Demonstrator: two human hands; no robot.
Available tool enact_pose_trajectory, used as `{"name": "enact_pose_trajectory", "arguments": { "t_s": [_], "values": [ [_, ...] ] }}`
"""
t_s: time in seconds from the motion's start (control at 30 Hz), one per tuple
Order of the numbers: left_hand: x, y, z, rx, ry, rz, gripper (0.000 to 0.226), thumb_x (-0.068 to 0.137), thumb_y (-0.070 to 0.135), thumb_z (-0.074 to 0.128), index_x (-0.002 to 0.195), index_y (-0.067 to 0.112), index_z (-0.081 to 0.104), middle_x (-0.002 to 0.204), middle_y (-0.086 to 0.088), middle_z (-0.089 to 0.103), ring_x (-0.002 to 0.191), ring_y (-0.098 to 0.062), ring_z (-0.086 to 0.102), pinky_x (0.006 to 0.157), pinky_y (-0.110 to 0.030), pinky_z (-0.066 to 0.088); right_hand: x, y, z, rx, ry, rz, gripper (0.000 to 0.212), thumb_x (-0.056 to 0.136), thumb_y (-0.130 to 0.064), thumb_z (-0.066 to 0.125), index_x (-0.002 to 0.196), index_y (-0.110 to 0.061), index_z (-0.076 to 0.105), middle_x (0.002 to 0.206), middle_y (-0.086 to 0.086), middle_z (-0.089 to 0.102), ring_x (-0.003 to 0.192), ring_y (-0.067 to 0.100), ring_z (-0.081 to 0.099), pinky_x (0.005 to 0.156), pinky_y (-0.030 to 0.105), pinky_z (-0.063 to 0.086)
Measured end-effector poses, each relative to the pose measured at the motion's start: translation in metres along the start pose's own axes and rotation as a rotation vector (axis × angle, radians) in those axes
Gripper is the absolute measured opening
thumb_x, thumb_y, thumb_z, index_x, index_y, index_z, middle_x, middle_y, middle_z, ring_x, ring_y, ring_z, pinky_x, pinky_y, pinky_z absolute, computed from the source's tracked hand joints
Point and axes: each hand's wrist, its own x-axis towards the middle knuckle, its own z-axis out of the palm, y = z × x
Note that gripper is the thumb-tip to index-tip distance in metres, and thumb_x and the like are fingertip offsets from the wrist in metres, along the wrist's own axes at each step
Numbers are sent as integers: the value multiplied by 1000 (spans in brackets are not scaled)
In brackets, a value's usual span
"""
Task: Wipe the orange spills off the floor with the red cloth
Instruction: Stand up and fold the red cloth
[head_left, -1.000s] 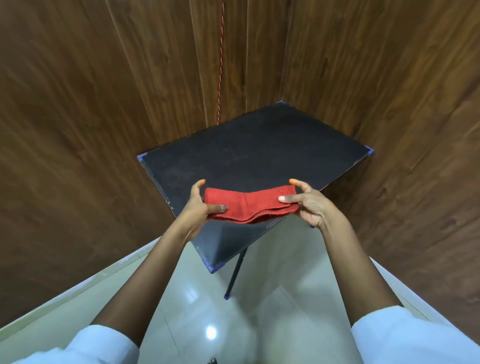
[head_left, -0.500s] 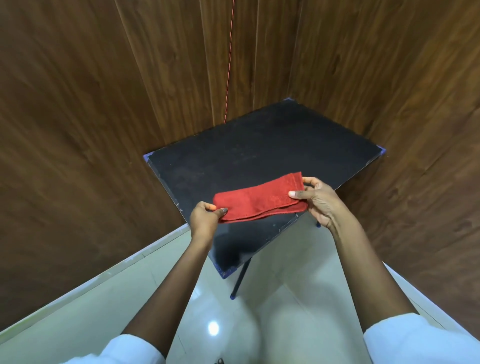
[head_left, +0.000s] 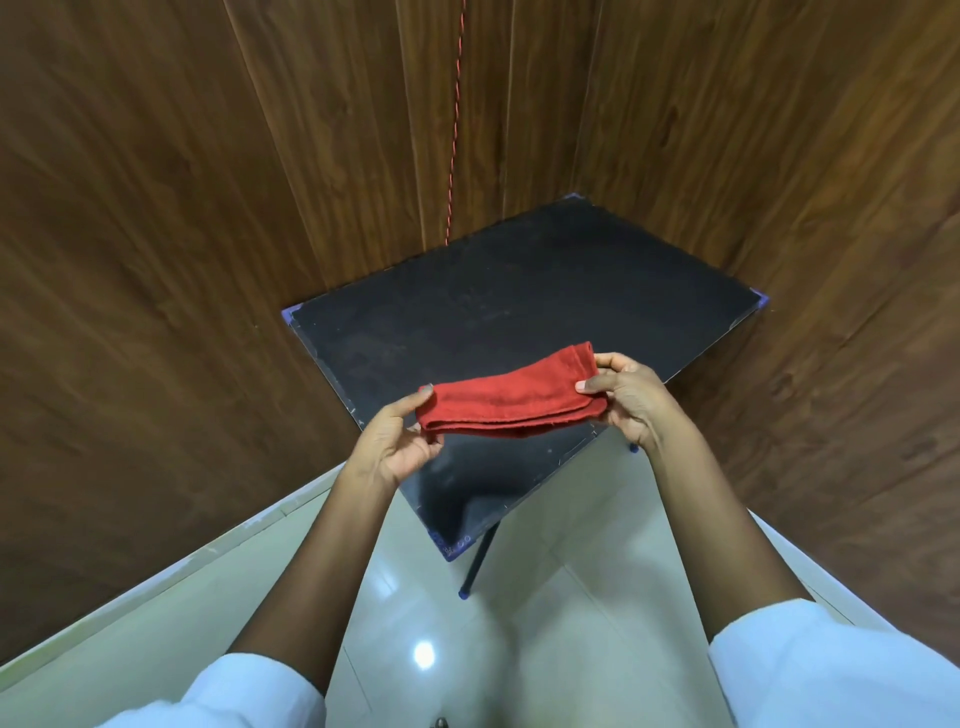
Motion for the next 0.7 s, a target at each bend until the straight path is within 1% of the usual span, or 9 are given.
{"name": "enact_pose_trajectory", "arguments": {
  "t_s": [0.03, 0.13, 0.27, 0.33, 0.43, 0.5, 0.57, 0.63, 0.7],
  "values": [
    [0, 0, 1, -25, 15, -52, 6, 86, 10, 63, 91, 12, 59, 78, -9, 62, 57, -16, 65, 52, -23, 52, -1, -1, 0, 14, -21, -6, 31, 77, 16, 55, 93, -10, 59, 85, 8, 64, 62, 18, 65, 58, 33, 54],
    [5, -2, 1, 26, 39, -20, 10, 90, -1, 52, 82, 4, 57, 58, -8, 65, 48, -15, 64, 46, -22, 53, -2, 2, -3, 37, -40, 24, 32, 78, 15, 56, 102, -6, 58, 85, 11, 64, 66, 21, 66, 55, 32, 54],
    [14, -9, 4, 380, 176, 333, 27, 86, -10, 52, 110, 3, 53, 86, -10, 64, 68, -15, 61, 56, -24, 55, 0, 9, 8, -62, 96, 25, 36, 76, 16, 56, 106, -3, 57, 92, 14, 64, 70, 22, 63, 62, 34, 54],
    [13, -13, 12, 516, 178, 478, 38, 86, -8, 56, 117, 13, 49, 92, -7, 60, 76, -14, 59, 66, -23, 53, -2, 9, 25, -171, 173, -118, 36, 73, 16, 58, 101, -6, 58, 95, 15, 64, 70, 20, 61, 62, 30, 50],
    [9, -25, 32, 650, 80, 589, 35, 87, -7, 54, 111, 19, 53, 101, -9, 60, 87, -17, 57, 80, -35, 50, -16, 9, 66, -460, 184, -406, 34, 71, 8, 62, 99, -10, 59, 94, 8, 64, 82, 20, 60, 70, 28, 46],
    [3, -31, 44, 599, 49, 604, 24, 91, -1, 50, 107, 17, 55, 95, -5, 61, 79, -12, 56, 67, -24, 49, -30, 17, 94, -716, 140, -564, 32, 73, -3, 63, 104, -13, 60, 99, 5, 63, 93, 22, 58, 77, 30, 44],
    [-3, -30, 46, 448, 5, 533, 10, 96, 20, 48, 103, 17, 55, 82, 0, 61, 66, -7, 56, 50, -17, 43, -42, 26, 112, -910, 66, -610, 35, 79, -16, 62, 114, -15, 58, 110, 6, 60, 104, 23, 51, 82, 30, 42],
    [-5, -25, 37, 361, -48, 449, 23, 94, 41, 50, 96, 18, 53, 71, 2, 60, 57, -8, 56, 47, -20, 43, -45, 30, 114, -890, -13, -561, 31, 84, -21, 60, 114, -17, 59, 110, 4, 62, 104, 18, 51, 80, 25, 40],
    [-4, -20, 26, 366, -84, 396, 21, 89, 36, 58, 94, 17, 53, 75, -2, 62, 65, -16, 60, 57, -30, 48, -45, 27, 110, -686, -54, -497, 20, 85, -13, 57, 104, -14, 65, 102, 3, 67, 97, 15, 58, 81, 24, 42]
  ]
}}
